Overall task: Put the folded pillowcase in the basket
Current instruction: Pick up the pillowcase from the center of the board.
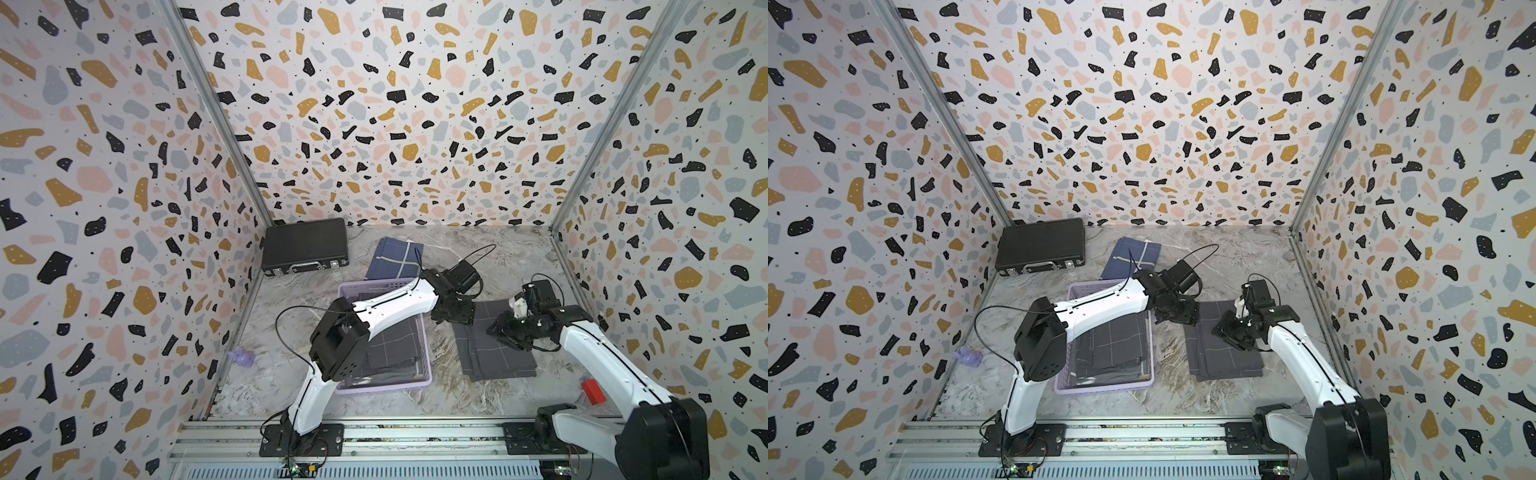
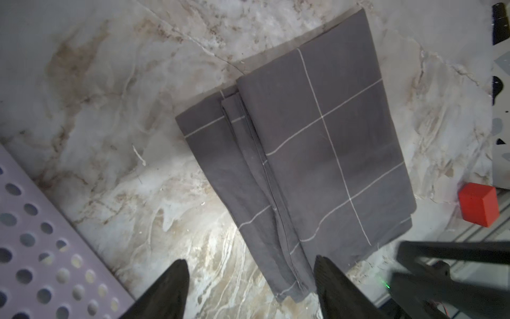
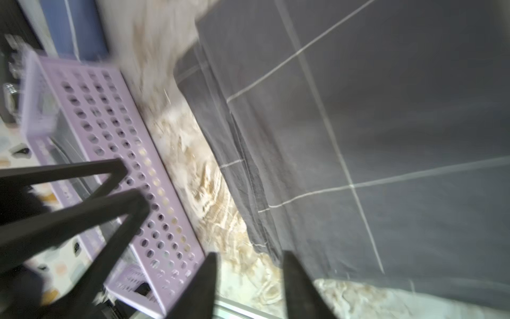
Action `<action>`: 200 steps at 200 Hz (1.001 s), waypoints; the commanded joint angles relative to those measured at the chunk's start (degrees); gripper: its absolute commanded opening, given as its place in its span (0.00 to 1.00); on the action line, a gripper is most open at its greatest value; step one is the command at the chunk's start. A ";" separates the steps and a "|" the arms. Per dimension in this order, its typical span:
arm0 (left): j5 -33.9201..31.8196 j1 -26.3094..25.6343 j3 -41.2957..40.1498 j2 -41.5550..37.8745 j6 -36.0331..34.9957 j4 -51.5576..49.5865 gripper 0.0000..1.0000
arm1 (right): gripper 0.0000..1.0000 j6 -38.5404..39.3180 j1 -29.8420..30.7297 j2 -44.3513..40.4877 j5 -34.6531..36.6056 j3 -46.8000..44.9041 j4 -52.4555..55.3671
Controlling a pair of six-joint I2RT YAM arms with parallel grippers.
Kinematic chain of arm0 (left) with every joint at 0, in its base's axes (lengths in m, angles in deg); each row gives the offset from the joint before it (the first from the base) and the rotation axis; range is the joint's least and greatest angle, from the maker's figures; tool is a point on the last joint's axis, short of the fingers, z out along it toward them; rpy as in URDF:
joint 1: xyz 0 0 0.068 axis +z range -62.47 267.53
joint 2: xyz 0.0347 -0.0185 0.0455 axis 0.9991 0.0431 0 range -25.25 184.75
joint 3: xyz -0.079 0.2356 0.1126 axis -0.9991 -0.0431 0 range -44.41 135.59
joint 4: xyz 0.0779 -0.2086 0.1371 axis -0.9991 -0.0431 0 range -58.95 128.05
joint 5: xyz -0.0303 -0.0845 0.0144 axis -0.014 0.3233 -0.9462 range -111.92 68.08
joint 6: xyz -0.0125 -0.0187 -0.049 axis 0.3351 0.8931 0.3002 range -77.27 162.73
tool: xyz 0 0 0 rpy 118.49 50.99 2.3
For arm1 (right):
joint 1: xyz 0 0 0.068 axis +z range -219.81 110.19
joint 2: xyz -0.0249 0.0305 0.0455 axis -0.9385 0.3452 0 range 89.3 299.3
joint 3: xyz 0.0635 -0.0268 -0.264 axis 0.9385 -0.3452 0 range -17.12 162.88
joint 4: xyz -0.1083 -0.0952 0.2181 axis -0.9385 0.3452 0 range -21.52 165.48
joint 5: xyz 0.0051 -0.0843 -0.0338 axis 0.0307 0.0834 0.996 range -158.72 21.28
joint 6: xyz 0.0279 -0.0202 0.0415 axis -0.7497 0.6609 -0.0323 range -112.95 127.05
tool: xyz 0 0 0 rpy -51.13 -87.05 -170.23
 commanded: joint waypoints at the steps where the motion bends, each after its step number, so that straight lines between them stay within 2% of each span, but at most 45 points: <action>1: -2.47 0.31 4.04 4.03 -0.39 -0.11 0.80 | 0.65 2.47 -0.48 -4.69 7.92 0.44 7.96; 11: -2.21 0.40 6.39 6.20 -0.77 -0.13 0.82 | 0.72 2.51 -0.63 -6.50 8.20 -0.12 7.96; 25: -2.46 0.51 9.49 9.23 -0.35 -0.38 0.83 | 0.75 3.73 -1.40 -7.47 8.41 -0.33 8.51; 60: -3.24 1.88 14.12 14.25 0.38 -0.38 0.88 | 0.76 6.58 -4.98 -7.28 6.42 -1.29 9.39; 113: -2.24 3.66 15.90 18.89 2.39 -1.43 0.90 | 0.76 9.03 -8.50 -7.41 5.82 -2.48 8.80; 132: -0.40 3.66 17.77 20.31 2.06 -1.32 0.85 | 0.76 9.35 -9.32 -6.41 5.07 -2.68 7.88; 162: 6.11 3.66 18.26 21.16 3.58 3.08 0.67 | 0.76 9.39 -9.86 -5.12 5.46 -3.04 7.15; 200: 8.90 3.31 13.87 19.07 5.66 8.16 0.62 | 0.75 9.05 -10.02 -4.58 5.16 -3.90 6.09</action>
